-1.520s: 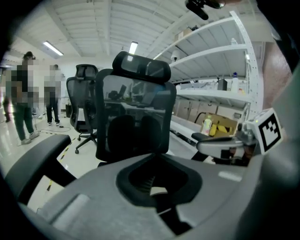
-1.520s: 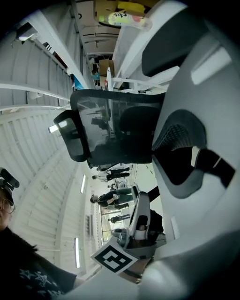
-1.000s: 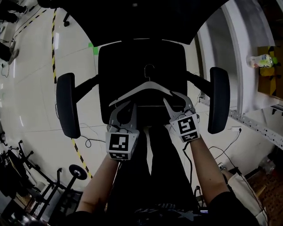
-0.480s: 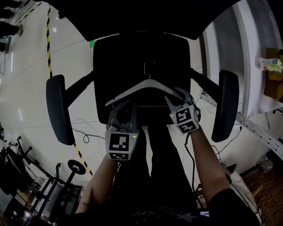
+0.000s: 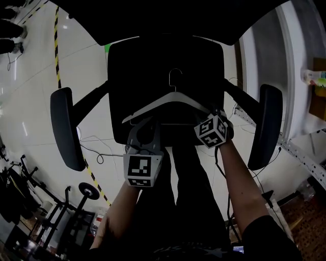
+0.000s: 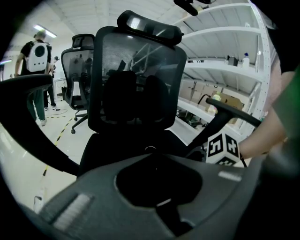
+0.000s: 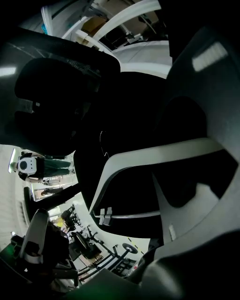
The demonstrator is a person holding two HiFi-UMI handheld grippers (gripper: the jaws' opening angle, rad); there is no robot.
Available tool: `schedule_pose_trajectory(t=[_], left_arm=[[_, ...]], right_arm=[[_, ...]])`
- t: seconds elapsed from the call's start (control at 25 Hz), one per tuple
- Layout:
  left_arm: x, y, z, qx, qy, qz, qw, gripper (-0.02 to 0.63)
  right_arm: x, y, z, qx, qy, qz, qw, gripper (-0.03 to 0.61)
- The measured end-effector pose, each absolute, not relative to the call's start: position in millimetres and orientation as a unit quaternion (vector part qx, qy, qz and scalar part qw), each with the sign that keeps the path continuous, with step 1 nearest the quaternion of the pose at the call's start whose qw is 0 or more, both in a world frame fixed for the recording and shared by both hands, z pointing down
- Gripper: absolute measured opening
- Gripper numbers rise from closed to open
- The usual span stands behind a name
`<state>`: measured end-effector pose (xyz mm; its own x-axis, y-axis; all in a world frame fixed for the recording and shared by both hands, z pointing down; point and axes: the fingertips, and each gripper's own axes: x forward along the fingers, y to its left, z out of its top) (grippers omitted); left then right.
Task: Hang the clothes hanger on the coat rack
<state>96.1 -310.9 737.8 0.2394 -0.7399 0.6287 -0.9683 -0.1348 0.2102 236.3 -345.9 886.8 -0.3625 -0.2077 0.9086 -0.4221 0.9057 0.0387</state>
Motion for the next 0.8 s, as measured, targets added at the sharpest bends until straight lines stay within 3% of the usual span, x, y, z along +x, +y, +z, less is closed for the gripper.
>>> schedule_pose_trajectory(t=[0.32, 0.8], left_arm=[[94.6, -313.9, 739.2, 0.723, -0.593, 0.185, 0.302, 0.005], [92.9, -307.4, 735.0, 0.72, -0.595, 0.172, 0.313, 0.005]], right_arm=[[236.1, -345.8, 898.2, 0.19, -0.806, 0.078, 0.555, 0.179], [231.3, -339.2, 896.8, 0.158, -0.796, 0.074, 0.579, 0.126]])
